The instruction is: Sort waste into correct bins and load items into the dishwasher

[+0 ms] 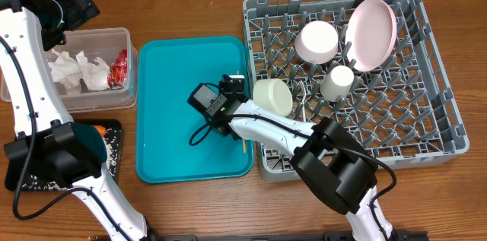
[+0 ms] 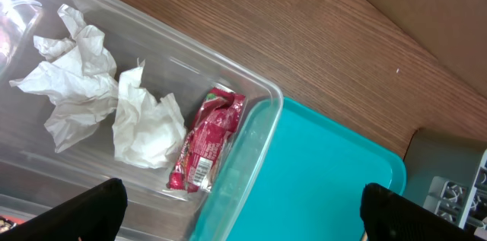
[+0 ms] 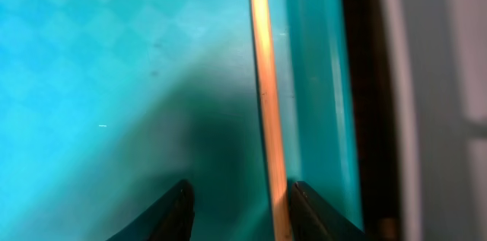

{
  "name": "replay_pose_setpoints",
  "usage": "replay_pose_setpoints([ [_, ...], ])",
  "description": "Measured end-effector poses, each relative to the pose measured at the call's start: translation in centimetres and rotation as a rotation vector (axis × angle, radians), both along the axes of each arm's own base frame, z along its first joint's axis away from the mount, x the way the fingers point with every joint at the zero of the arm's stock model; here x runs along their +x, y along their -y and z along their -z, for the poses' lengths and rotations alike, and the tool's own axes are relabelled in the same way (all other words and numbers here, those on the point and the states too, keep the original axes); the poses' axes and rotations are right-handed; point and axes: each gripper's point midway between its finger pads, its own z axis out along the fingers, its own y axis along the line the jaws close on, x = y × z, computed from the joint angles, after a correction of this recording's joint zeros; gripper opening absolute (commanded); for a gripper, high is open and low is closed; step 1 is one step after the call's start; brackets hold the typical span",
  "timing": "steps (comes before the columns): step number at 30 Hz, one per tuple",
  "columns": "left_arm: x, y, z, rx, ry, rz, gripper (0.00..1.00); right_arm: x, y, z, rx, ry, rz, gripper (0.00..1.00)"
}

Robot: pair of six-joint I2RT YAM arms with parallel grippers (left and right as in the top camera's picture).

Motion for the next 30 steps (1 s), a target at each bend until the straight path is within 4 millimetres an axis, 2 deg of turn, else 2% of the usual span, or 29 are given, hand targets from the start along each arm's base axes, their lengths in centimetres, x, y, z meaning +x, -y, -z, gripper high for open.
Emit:
replay_pose_setpoints([
  [4,0.0,0.0,0.0,0.0,0.0,0.0,1.0,-0.3,-1.3,0.1,0.058,-0.031,-0.04,0.43],
  [12,0.0,0.0,0.0,0.0,0.0,0.0,1.0,-0.5,-1.5,0.1,0.05,-0.056,-0.102,0.38],
  [18,0.0,0.0,0.0,0.0,0.0,0.0,1.0,-1.1,-1.0,0.1,0.009,-0.083,-0.17,0.24],
  [21,0.0,0.0,0.0,0.0,0.0,0.0,1.0,-1.2,-1.0,0.1,-0.001,-0.086,-0.189,0.06],
  [22,0.0,0.0,0.0,0.0,0.0,0.0,1.0,-1.2,-0.9,0.1,-0.004,-0.089,-0.193,0.04],
  [30,0.0,0.0,0.0,0.0,0.0,0.0,1.0,-1.2,-0.9,0.1,-0.007,-0.089,-0.199,0.04],
])
